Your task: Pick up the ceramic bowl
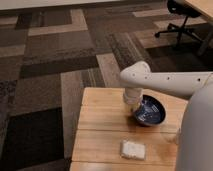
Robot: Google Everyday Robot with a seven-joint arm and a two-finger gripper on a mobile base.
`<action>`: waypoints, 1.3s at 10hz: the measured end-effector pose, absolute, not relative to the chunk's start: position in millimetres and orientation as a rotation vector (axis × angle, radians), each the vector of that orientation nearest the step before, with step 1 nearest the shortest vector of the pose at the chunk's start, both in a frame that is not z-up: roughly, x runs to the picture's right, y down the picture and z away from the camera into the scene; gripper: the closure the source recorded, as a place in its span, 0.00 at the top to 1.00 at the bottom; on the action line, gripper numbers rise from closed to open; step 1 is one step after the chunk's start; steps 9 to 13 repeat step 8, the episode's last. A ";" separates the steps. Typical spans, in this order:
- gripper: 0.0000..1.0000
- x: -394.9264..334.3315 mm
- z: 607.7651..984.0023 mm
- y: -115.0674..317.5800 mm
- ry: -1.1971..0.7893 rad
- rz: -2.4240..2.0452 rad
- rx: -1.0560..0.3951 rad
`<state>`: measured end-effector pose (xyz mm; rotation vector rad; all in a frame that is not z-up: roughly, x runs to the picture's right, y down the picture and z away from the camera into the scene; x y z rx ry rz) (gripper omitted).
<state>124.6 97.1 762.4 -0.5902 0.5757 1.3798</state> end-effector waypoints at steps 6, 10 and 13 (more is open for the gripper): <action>0.00 109.0 718.6 22.5 0.543 1.446 -0.498; 0.00 98.2 712.6 17.1 0.474 1.551 -0.548; 0.00 98.2 712.6 17.1 0.474 1.551 -0.548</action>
